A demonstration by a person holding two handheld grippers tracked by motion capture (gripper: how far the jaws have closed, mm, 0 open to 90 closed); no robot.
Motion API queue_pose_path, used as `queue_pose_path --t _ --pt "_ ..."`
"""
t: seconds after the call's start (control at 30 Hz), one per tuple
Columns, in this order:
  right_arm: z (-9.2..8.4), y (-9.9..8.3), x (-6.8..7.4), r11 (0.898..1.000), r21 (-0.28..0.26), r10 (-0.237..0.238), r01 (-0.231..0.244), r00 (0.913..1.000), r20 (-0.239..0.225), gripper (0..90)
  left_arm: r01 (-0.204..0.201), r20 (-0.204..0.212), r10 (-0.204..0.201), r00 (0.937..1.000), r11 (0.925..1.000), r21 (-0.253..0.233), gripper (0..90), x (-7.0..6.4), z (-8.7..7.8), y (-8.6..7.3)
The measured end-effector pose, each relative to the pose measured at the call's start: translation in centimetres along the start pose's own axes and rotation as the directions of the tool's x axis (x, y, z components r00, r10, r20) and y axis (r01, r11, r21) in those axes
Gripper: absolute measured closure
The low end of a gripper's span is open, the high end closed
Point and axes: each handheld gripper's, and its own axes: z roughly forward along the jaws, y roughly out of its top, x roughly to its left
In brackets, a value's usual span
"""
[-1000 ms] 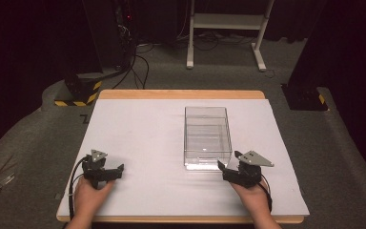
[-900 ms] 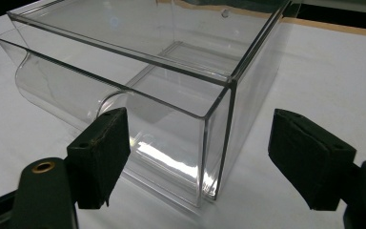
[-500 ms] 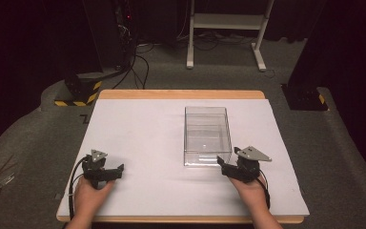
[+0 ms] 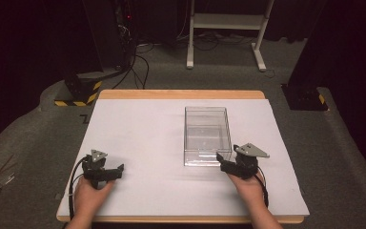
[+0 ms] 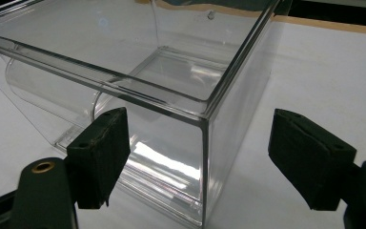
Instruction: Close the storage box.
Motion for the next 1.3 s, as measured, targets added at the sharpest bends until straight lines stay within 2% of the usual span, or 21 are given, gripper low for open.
queue_pose_path --t 0.6,1.3 --pt "0.82 0.05 -0.64 1.0 0.012 0.018 -0.019 0.9996 0.021 21.7 -0.001 -0.001 0.001 1.0 1.0 0.0 2.7 0.0 0.0 0.0" --pt "0.74 0.09 -0.75 1.0 0.014 0.019 -0.02 0.9998 0.011 22.9 0.0 0.0 0.0 1.0 1.0 0.0 2.7 0.0 0.0 -0.01"
